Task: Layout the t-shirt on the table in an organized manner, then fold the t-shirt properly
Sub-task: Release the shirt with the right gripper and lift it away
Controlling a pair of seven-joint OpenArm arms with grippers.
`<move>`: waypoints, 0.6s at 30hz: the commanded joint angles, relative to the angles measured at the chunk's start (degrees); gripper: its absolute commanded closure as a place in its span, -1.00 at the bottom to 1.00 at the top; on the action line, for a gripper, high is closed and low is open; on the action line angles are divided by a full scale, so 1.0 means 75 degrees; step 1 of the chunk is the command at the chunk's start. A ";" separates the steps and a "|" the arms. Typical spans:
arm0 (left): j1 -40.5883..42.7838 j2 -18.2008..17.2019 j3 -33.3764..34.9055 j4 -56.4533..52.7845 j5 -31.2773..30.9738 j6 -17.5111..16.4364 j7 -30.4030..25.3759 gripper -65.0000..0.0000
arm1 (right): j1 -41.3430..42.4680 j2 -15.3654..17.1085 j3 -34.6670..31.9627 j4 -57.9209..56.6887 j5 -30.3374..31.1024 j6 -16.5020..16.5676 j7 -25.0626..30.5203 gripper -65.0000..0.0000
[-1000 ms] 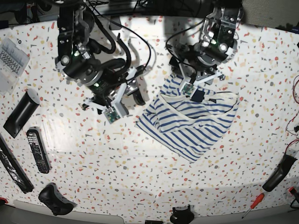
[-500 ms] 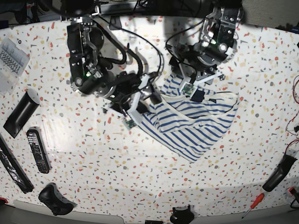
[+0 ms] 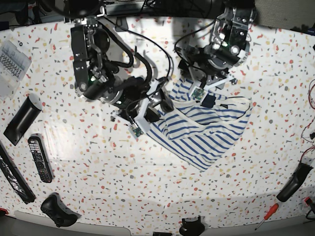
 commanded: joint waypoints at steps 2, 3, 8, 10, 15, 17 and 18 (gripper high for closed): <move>0.0003 0.0000 -0.0020 0.0096 0.0041 0.0035 0.0082 -0.04 | 0.0323 -0.0035 -0.0012 -0.0140 0.0172 0.0073 0.0187 0.09; 0.0003 -0.0003 -0.0020 0.0096 0.0041 0.0038 0.0082 -0.04 | 0.0420 -0.0073 -0.0026 -0.0277 0.0169 0.0073 0.0169 0.09; 0.0003 0.0000 -0.0020 0.0096 0.0041 0.0038 0.0082 -0.04 | 0.0807 -0.0373 -0.0061 -0.0644 0.0163 0.0085 -0.0221 0.09; 0.0003 0.0000 -0.0020 0.0096 0.0041 0.0035 0.0082 -0.04 | 0.0831 -0.0519 -0.0061 -0.0644 0.0166 0.0256 -0.0481 0.09; 0.0000 0.0000 -0.0020 0.0096 0.0041 0.0035 0.0079 -0.04 | 0.0801 -0.0659 -0.0061 -0.0644 0.0169 0.0283 -0.0912 0.09; 0.0003 -0.0003 -0.0020 0.0096 0.0044 0.0035 0.0082 -0.04 | 0.0804 -0.0659 -0.0058 -0.0644 0.0169 0.0277 -0.0909 0.17; 0.0003 -0.0003 -0.0020 0.0102 0.0047 0.0035 0.0087 -0.04 | 0.0804 -0.0662 -0.0061 -0.0641 0.0178 0.0277 -0.0915 0.31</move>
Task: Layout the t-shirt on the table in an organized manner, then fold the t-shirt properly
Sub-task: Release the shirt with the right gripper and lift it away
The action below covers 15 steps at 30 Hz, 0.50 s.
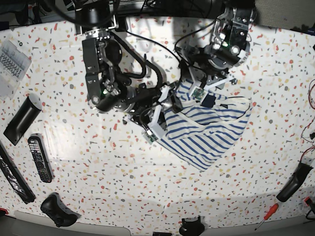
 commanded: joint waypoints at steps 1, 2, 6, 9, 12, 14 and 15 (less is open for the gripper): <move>0.0003 -0.0003 -0.0020 0.0114 0.0047 0.0038 0.0111 -0.04 | 0.0143 -0.0041 0.0012 0.0128 0.0242 0.0085 0.0117 0.50; -0.0003 -0.0003 -0.0020 0.0134 0.0050 0.0038 0.0204 -0.04 | 0.0146 -0.0041 0.0012 0.0128 0.0358 0.0085 0.0023 0.71; 0.0000 -0.0003 -0.0020 0.0420 0.0055 0.0038 0.0758 -0.04 | 0.0146 -0.0041 0.0012 0.0128 0.1040 0.0087 -0.0286 1.00; 0.0000 -0.0003 -0.0020 0.0822 0.0268 0.0038 0.1087 -0.04 | 0.0149 -0.0041 0.0012 0.0128 0.1559 0.0087 -0.0417 1.00; 0.0003 -0.0006 -0.0023 0.1352 0.0866 0.0041 0.1419 -0.04 | 0.0149 -0.0041 0.0012 0.0128 0.2349 0.0087 -0.0784 1.00; 0.0023 -0.0009 -0.0029 0.1728 0.1276 0.0055 0.1466 -0.04 | 0.0149 -0.0038 0.0012 0.0128 0.2935 0.0087 -0.1093 1.00; 0.0029 -0.0006 -0.0029 0.1912 0.1448 0.0184 0.1463 -0.04 | 0.0149 -0.0038 0.0012 0.0128 0.3203 0.0087 -0.1265 1.00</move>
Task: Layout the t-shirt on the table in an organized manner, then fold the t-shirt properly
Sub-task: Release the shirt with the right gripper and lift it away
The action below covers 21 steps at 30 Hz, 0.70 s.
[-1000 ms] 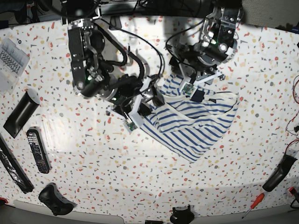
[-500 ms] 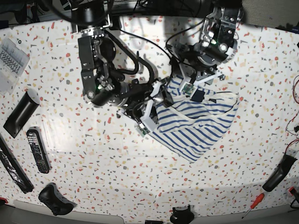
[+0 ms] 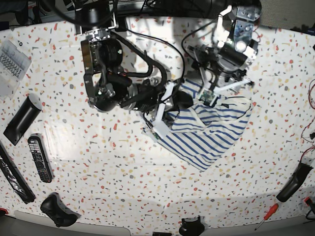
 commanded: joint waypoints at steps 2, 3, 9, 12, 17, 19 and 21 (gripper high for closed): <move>-0.0012 0.0006 0.0006 0.0405 0.0446 0.0335 -0.0067 -0.04 | 0.0146 -0.0038 0.0012 0.0128 0.0574 0.0082 -0.0137 1.00; 0.0032 0.0006 0.0006 0.0498 0.0749 0.0510 -0.0067 -0.04 | 0.0119 -0.0038 0.0015 0.0128 0.0644 0.0082 -0.0134 1.00; 0.0472 -0.0224 0.0000 0.0592 0.2264 0.1303 -0.0076 -0.04 | 0.0015 -0.0038 0.0012 0.0128 0.0761 0.0079 -0.0134 1.00; 0.0560 -0.0638 0.0000 0.0592 0.2958 0.1798 -0.0102 -0.04 | -0.0134 -0.0038 0.0012 0.0128 0.0935 0.0079 -0.0134 1.00; 0.0551 -0.1262 0.0000 0.0592 0.3436 0.2299 -0.0125 -0.04 | -0.0533 -0.0038 0.0012 0.0128 0.1247 0.0079 -0.0134 1.00; 0.0551 -0.1349 0.0000 0.0592 0.3418 0.2302 -0.0125 -0.04 | -0.0688 -0.0038 0.0012 0.0128 0.1241 0.0079 -0.0134 1.00; 0.0551 -0.1346 0.0000 0.0592 0.3416 0.2302 -0.0131 -0.04 | -0.0816 -0.0038 0.0012 0.0128 0.1282 0.0079 -0.0134 1.00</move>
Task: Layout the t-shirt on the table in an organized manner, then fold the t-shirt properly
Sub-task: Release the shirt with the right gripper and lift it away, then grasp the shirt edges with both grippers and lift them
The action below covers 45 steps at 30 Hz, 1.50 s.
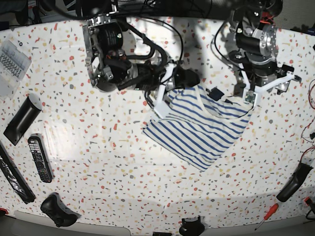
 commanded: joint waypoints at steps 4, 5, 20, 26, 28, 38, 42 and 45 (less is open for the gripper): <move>-0.0047 -0.0026 -0.0006 0.0134 0.0160 0.0096 -0.0070 -0.04 | -0.0041 -0.0041 0.0006 0.0128 0.0388 0.0076 0.0111 1.00; -0.0044 -0.0026 -0.0006 0.0134 0.0163 0.0096 -0.0070 -0.04 | -0.0076 -0.0041 0.0006 0.0128 0.0373 0.0076 0.0111 1.00; -0.0044 -0.0026 -0.0006 0.0134 0.0038 0.0093 -0.0128 -0.04 | -0.0356 0.0009 0.0006 0.0128 -0.0105 0.0070 0.0108 0.20; -0.0061 -0.0026 -0.0006 0.0134 -0.0073 0.0096 -0.0283 -0.04 | -0.0589 0.0621 0.0006 0.0131 -0.0157 0.0070 0.0108 0.20; -0.0061 -0.0026 -0.0006 0.0134 -0.0073 0.0096 -0.0423 -0.04 | -0.0656 0.0970 0.0017 0.0134 -0.0149 0.0067 0.0111 0.20; -0.0064 -0.0026 -0.0006 0.0134 -0.1655 0.0093 -0.1574 -0.04 | -0.0233 0.1714 0.1402 0.0143 0.0140 0.0073 0.0370 0.20; -0.0061 -0.0026 -0.0006 0.0137 -0.2605 0.0090 -0.2320 -0.04 | 0.0341 0.1699 0.2072 0.0143 -0.0370 0.0076 0.1679 0.20; -0.0064 -0.0023 -0.0003 0.0172 -0.3465 0.0070 -0.3101 -0.04 | 0.1000 0.1536 0.2008 0.0140 -0.1440 0.0073 0.2084 0.20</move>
